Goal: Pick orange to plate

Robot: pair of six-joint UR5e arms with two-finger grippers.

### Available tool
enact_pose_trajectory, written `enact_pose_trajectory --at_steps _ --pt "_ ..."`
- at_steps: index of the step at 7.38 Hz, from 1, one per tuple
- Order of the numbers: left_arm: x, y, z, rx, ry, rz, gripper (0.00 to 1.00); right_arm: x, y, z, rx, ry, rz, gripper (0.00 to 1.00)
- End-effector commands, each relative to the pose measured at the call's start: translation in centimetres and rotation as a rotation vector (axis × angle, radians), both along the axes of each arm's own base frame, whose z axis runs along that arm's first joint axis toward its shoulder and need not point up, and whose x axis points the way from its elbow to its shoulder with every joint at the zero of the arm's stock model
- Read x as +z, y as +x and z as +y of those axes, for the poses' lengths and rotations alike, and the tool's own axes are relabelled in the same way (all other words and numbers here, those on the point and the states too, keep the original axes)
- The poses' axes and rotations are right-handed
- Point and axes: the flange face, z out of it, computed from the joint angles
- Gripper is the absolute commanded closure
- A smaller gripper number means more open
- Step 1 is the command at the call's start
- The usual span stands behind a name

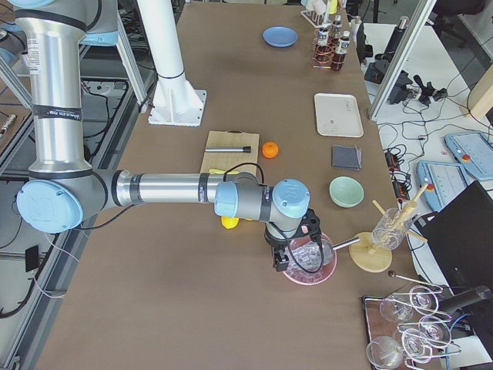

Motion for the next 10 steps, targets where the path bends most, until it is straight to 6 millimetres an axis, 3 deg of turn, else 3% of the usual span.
enact_pose_trajectory --at_steps 1,4,7,10 --pt "-0.4 -0.6 1.0 0.021 0.036 -0.005 0.02 0.1 0.0 0.1 0.001 -0.002 0.0 0.0" --pt "1.7 -0.6 3.4 -0.005 0.015 0.001 0.02 0.6 0.0 0.2 -0.001 -0.012 -0.001 0.0" --pt "1.8 -0.1 4.0 0.014 -0.027 0.076 0.03 -0.1 -0.1 0.0 0.0 0.001 -0.006 0.0" --pt "2.4 0.1 4.3 0.016 -0.067 0.076 0.03 0.5 -0.1 0.2 -0.007 -0.006 -0.003 0.0"
